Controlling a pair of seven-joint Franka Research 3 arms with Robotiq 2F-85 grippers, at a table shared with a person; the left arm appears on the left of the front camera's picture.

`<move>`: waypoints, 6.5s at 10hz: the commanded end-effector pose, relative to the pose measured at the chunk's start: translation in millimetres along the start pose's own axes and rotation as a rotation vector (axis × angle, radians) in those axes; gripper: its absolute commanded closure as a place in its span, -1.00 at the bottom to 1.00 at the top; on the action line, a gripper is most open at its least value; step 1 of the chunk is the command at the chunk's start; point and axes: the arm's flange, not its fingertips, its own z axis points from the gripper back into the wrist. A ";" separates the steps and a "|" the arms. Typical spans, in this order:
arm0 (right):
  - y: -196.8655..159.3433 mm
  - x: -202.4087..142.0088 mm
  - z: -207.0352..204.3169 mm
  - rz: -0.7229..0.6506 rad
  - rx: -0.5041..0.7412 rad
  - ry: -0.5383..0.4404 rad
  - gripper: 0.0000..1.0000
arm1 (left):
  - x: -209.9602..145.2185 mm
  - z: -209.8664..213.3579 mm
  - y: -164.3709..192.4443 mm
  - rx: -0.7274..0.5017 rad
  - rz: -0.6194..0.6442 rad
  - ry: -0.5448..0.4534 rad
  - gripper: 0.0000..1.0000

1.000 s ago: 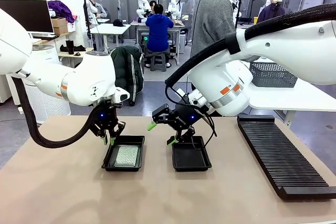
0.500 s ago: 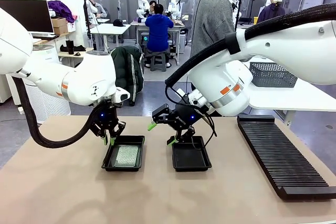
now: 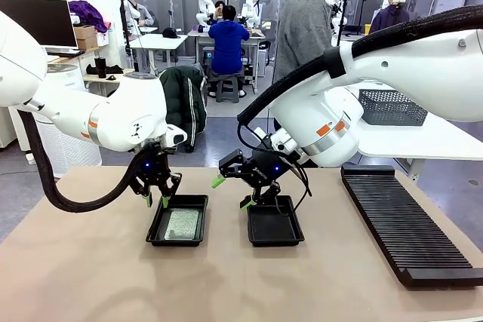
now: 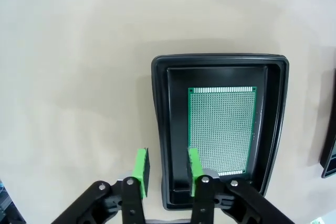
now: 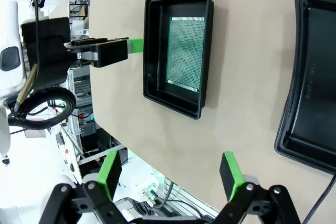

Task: Inspect and transfer BCBs to ESD trays.
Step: Pick up the ESD tray and place it on the left side of the table.

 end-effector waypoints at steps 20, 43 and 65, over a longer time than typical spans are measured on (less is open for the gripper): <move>-0.4 -0.5 -1.2 -0.009 -0.006 -0.005 -1.00 | 9.0 -86.6 14.0 0.034 -0.036 -0.025 0.73; -0.4 -0.5 -1.2 -0.009 -0.006 -0.005 -1.00 | 13.4 -60.1 19.5 0.057 0.007 -0.016 1.00; -0.4 -0.5 -1.2 -0.009 -0.006 -0.005 -1.00 | 13.8 -56.4 22.9 0.040 -0.020 0.053 0.22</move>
